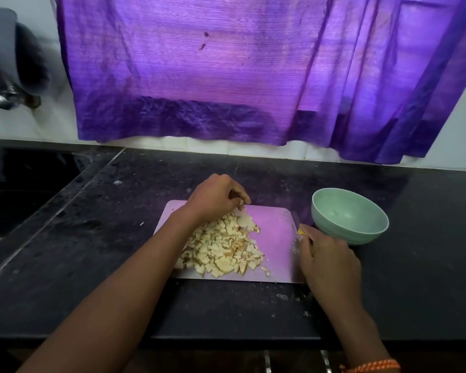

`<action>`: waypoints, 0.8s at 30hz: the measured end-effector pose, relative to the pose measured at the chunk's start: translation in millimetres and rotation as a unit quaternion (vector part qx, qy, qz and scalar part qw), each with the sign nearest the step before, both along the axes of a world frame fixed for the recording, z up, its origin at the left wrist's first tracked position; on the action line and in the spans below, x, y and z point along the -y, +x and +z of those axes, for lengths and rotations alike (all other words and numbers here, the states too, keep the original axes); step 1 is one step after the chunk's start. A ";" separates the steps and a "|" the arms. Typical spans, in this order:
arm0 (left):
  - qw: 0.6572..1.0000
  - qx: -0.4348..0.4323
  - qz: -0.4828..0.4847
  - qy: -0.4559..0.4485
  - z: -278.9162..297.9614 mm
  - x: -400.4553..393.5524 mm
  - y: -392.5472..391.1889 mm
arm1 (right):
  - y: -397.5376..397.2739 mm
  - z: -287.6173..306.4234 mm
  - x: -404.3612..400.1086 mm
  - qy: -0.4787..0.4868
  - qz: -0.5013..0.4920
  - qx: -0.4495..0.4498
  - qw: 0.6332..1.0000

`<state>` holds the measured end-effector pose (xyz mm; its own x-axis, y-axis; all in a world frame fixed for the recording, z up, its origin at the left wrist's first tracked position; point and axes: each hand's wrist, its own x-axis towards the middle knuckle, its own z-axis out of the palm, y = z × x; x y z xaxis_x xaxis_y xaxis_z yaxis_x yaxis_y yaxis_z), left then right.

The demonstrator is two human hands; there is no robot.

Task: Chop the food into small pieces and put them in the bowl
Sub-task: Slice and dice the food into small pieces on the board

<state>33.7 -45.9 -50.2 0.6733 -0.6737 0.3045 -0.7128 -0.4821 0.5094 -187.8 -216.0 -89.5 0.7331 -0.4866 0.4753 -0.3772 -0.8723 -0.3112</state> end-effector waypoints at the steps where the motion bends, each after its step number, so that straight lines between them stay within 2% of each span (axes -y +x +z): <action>1: 1.000 -0.002 -0.003 0.000 0.5 -0.3 0.1 | 0.5 0.8 -2.7 -0.012 0.021 -0.017 1.000; 4: 1.000 0.000 -0.011 0.001 1.7 -1.8 0.6 | -0.3 0.5 -8.9 0.060 0.149 0.002 0.987; 6: 1.000 0.004 -0.016 0.001 2.3 -3.3 0.8 | 1.8 -2.4 -6.5 0.117 0.181 0.039 0.976; 9: 1.000 0.002 -0.021 -0.004 3.5 -5.0 0.0 | 3.9 -3.5 -2.2 0.134 0.153 0.071 0.976; 14: 0.999 -0.026 -0.027 -0.007 3.4 -4.7 -1.3 | 1.8 2.4 -6.3 0.053 0.082 0.035 0.995; 24: 0.999 -0.002 -0.049 -0.009 5.4 -4.7 -0.6 | 1.2 4.3 -7.3 0.033 0.073 -0.017 0.997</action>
<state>33.1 -41.2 -44.9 0.6063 -0.7303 0.3147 -0.7536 -0.4012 0.5207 -186.6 -208.7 -85.2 0.8134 -0.4024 0.4201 -0.2582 -0.8969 -0.3590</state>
